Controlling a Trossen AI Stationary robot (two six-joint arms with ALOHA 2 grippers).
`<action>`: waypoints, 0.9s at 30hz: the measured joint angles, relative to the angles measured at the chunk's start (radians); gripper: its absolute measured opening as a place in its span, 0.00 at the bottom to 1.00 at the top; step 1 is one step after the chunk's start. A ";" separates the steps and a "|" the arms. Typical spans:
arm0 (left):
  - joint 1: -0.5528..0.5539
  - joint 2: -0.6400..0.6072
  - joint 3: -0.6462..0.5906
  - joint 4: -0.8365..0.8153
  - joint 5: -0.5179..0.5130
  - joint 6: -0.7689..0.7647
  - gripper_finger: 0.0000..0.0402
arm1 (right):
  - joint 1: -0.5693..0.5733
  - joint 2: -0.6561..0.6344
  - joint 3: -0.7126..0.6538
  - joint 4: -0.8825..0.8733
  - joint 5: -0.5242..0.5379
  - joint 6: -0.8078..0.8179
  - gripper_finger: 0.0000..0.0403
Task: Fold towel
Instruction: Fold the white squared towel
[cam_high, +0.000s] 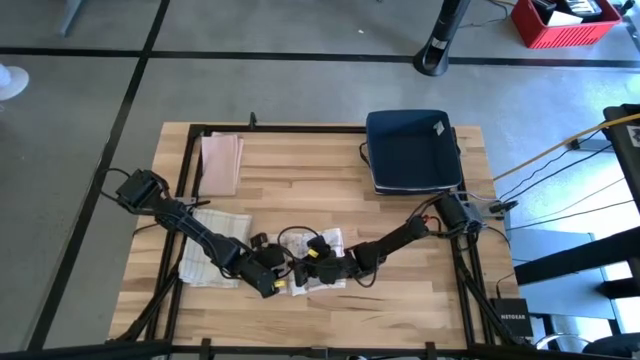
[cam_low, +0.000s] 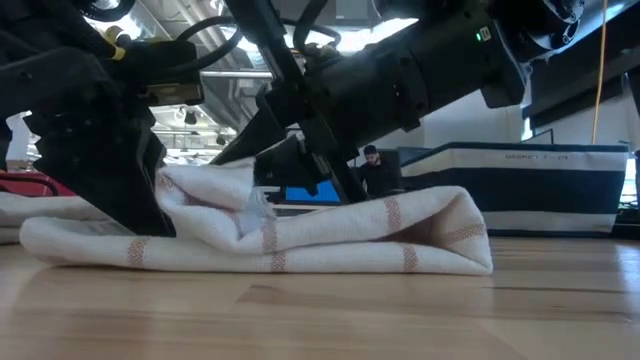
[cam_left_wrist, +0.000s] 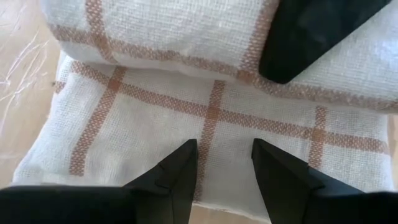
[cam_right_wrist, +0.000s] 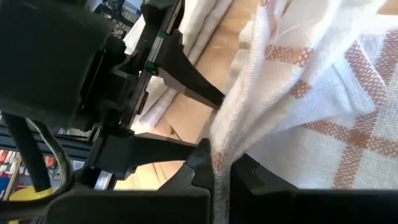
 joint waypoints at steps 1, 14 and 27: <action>0.000 0.000 0.000 0.000 0.000 0.000 0.37 | 0.000 0.000 0.000 0.001 0.002 0.000 0.04; 0.001 -0.055 0.081 -0.222 0.173 -0.037 0.37 | -0.001 0.000 -0.001 0.001 -0.002 0.002 0.14; -0.008 -0.289 0.144 -0.416 0.085 -0.028 0.37 | 0.000 0.000 -0.001 0.167 -0.038 -0.183 0.47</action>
